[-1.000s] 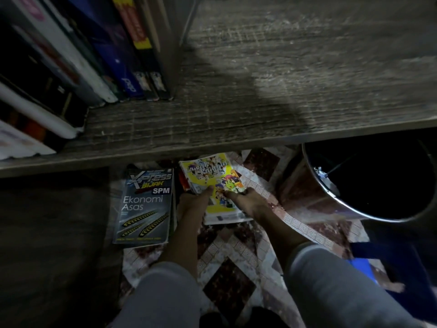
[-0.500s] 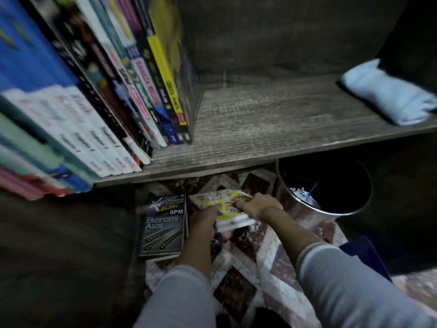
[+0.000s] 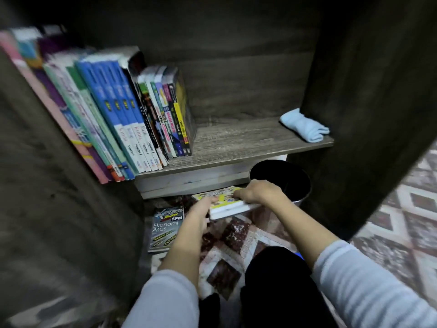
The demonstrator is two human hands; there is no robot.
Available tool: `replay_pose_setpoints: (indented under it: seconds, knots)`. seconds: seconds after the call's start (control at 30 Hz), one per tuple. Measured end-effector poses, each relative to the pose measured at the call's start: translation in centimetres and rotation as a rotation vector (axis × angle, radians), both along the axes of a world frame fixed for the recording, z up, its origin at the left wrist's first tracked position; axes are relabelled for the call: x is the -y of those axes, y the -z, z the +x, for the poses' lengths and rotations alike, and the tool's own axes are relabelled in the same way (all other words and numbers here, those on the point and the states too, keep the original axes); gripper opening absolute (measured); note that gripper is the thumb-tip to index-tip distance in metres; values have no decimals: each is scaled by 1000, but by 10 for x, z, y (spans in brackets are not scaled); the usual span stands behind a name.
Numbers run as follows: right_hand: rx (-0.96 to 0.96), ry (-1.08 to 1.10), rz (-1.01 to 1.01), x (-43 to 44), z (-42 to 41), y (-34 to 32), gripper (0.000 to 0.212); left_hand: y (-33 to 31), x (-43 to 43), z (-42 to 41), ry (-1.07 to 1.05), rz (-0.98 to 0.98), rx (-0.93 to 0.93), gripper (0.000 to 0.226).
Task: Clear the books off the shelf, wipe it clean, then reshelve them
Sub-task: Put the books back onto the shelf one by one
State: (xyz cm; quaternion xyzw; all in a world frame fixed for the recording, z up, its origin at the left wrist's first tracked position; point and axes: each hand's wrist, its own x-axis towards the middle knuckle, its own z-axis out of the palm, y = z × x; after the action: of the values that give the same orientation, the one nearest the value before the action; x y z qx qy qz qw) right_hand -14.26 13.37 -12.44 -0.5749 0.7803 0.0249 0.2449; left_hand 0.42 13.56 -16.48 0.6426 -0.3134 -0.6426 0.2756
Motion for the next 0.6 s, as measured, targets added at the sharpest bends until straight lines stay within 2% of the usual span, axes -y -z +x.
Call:
replay_pose_setpoints:
  seconds: [0.13,0.2,0.27,0.33,0.4,0.47,0.53,0.6]
  knots:
    - [-84,-18,-47,-29,-2,-27,55,-18,-34,-1,15,0,-90,20]
    - [-95,-23,-71,-41,-4,-39,58,-22,-42,-3,8,-11,-125,16]
    - [-51,-44,-58,-57,-7,-54,76,-30,-50,-5,0,-73,-153,16]
    - [23,-83,-25,-73,-12,-71,98,-40,-50,-8,3,-144,-169,26]
    - [80,-146,-35,-89,-15,-86,101,-50,-44,-9,-2,-173,-210,39]
    - [33,-234,-112,-100,-18,-98,98,-59,-33,-8,13,-226,-212,53]
    - [-87,-363,-276,-108,-15,-104,98,-74,-27,-7,51,-277,-222,67]
    - [-241,-461,-515,-109,-11,-105,93,-95,-25,-7,53,-320,-200,51]
